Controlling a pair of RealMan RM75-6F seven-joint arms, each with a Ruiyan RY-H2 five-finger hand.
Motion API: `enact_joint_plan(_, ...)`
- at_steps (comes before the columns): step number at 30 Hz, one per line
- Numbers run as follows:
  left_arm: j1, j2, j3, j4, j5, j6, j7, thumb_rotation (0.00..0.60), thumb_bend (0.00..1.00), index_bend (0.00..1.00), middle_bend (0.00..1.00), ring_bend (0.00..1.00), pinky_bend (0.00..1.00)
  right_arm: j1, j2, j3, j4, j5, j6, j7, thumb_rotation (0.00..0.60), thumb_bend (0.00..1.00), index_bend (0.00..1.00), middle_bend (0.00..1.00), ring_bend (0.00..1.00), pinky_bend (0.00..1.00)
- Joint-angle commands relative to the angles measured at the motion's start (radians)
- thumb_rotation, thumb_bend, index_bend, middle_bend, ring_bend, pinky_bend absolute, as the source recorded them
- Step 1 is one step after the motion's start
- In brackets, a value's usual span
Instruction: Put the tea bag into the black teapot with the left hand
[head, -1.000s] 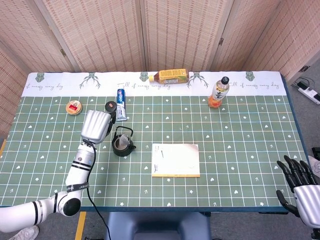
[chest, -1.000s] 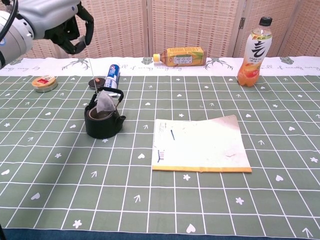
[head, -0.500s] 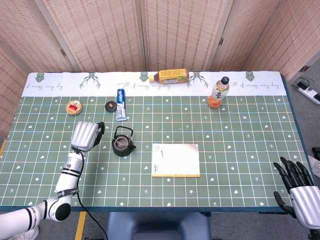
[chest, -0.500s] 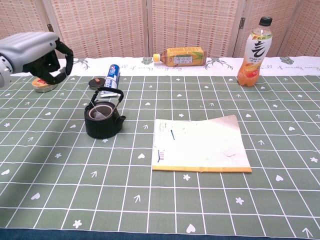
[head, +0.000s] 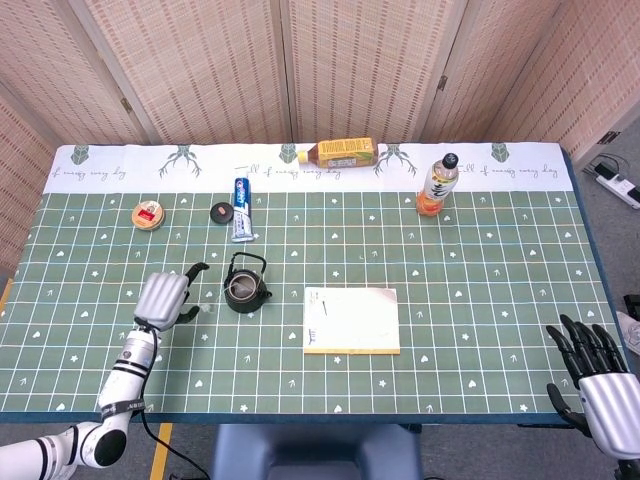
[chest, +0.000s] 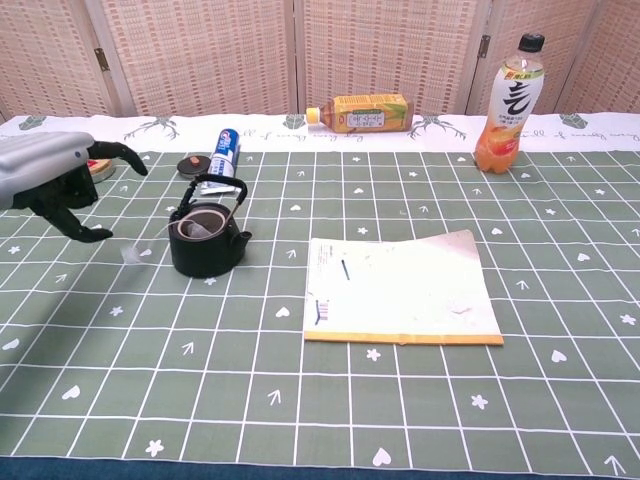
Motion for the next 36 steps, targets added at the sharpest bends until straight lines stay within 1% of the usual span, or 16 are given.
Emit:
enact_joint_plan(1, 0.006, 0.0, 0.019, -0.003, -0.019, -0.025, 0.009, 0.587, 0.12, 0.11, 1.0, 1.0, 1.0, -0.001, 0.001, 0.0, 0.0, -0.001, 0.002, 0.001, 0.6, 0.42, 0.0, 0.0, 0.0, 0.0)
enact_joint_plan(2, 0.006, -0.002, 0.021, -0.002, -0.027, -0.033, 0.012, 0.552, 0.1, 0.1, 1.0, 1.0, 1.0, -0.001, 0.001, 0.0, 0.001, -0.002, 0.002, 0.001, 0.6, 0.42, 0.0, 0.0, 0.0, 0.0)
enact_joint_plan(4, 0.005, -0.006, 0.021, 0.002, -0.028, -0.042, 0.002, 0.426, 0.07, 0.07, 1.0, 1.0, 1.0, -0.002, 0.002, -0.001, 0.001, -0.003, 0.004, 0.004, 0.6, 0.42, 0.0, 0.0, 0.0, 0.0)
enact_joint_plan(5, 0.004, -0.007, 0.019, 0.005, -0.025, -0.043, -0.002, 0.407, 0.07, 0.07, 1.0, 1.0, 1.0, -0.002, 0.003, -0.001, 0.001, -0.003, 0.005, 0.006, 0.6, 0.42, 0.0, 0.0, 0.0, 0.0)
enact_joint_plan(10, 0.004, 0.035, 0.01, -0.029, -0.01, -0.028, 0.013, 0.399, 0.07, 0.07, 1.0, 1.0, 1.0, -0.004, 0.008, 0.0, 0.002, -0.004, 0.012, 0.015, 0.6, 0.42, 0.0, 0.0, 0.0, 0.0)
enact_joint_plan(15, 0.038, 0.236, 0.021, -0.246, -0.031, 0.027, 0.121, 0.376, 0.07, 0.05, 1.0, 1.0, 1.0, -0.009, 0.01, -0.001, 0.004, -0.01, 0.023, 0.019, 0.6, 0.42, 0.0, 0.0, 0.0, 0.0)
enact_joint_plan(18, 0.102, 0.354, 0.049, -0.359, 0.054, 0.151, 0.163, 0.371, 0.07, 0.04, 1.0, 1.0, 1.0, -0.01, 0.007, -0.004, 0.003, -0.015, 0.021, 0.011, 0.6, 0.42, 0.0, 0.0, 0.0, 0.0)
enact_joint_plan(21, 0.2, 0.409, 0.1, -0.373, 0.219, 0.314, 0.129, 0.371, 0.07, 0.03, 0.92, 0.92, 1.0, -0.011, 0.002, -0.006, 0.0, -0.02, 0.019, -0.005, 0.6, 0.42, 0.0, 0.0, 0.0, 0.0)
enact_joint_plan(22, 0.242, 0.419, 0.123, -0.359, 0.278, 0.376, 0.108, 0.379, 0.07, 0.03, 0.89, 0.88, 1.0, -0.012, 0.001, -0.007, -0.002, -0.021, 0.018, -0.009, 0.6, 0.42, 0.0, 0.0, 0.0, 0.0)
enact_joint_plan(25, 0.343, 0.414, 0.166, -0.288, 0.379, 0.523, 0.078, 0.397, 0.07, 0.02, 0.86, 0.86, 1.0, -0.015, -0.002, -0.007, -0.005, -0.022, 0.023, -0.014, 0.6, 0.42, 0.0, 0.0, 0.0, 0.0)
enact_joint_plan(27, 0.408, 0.388, 0.182, -0.218, 0.417, 0.615, 0.081, 0.399, 0.07, 0.02, 0.84, 0.84, 1.0, -0.015, -0.002, -0.006, -0.007, -0.021, 0.024, -0.015, 0.6, 0.42, 0.0, 0.0, 0.0, 0.0)
enact_joint_plan(28, 0.435, 0.372, 0.189, -0.187, 0.429, 0.649, 0.08, 0.401, 0.07, 0.02, 0.81, 0.8, 0.99, -0.015, -0.002, -0.005, -0.007, -0.02, 0.023, -0.015, 0.6, 0.42, 0.0, 0.0, 0.0, 0.0)
enact_joint_plan(30, 0.482, 0.341, 0.203, -0.132, 0.445, 0.698, 0.057, 0.402, 0.07, 0.02, 0.73, 0.7, 0.93, -0.015, -0.001, -0.005, -0.007, -0.018, 0.022, -0.014, 0.6, 0.42, 0.0, 0.0, 0.0, 0.0)
enact_joint_plan(33, 0.545, 0.3, 0.23, -0.07, 0.453, 0.733, -0.011, 0.404, 0.07, 0.04, 0.55, 0.47, 0.71, -0.015, -0.001, -0.003, -0.007, -0.013, 0.02, -0.013, 0.6, 0.42, 0.0, 0.0, 0.0, 0.0)
enact_joint_plan(35, 0.567, 0.297, 0.256, -0.071, 0.436, 0.695, -0.047, 0.403, 0.07, 0.05, 0.42, 0.33, 0.53, -0.014, -0.002, -0.001, -0.008, -0.009, 0.016, -0.017, 0.6, 0.42, 0.0, 0.0, 0.0, 0.0)
enact_joint_plan(36, 0.567, 0.318, 0.28, -0.1, 0.434, 0.647, -0.067, 0.401, 0.07, 0.05, 0.34, 0.26, 0.42, -0.012, -0.003, -0.001, -0.008, -0.01, 0.013, -0.021, 0.6, 0.42, 0.0, 0.0, 0.0, 0.0)
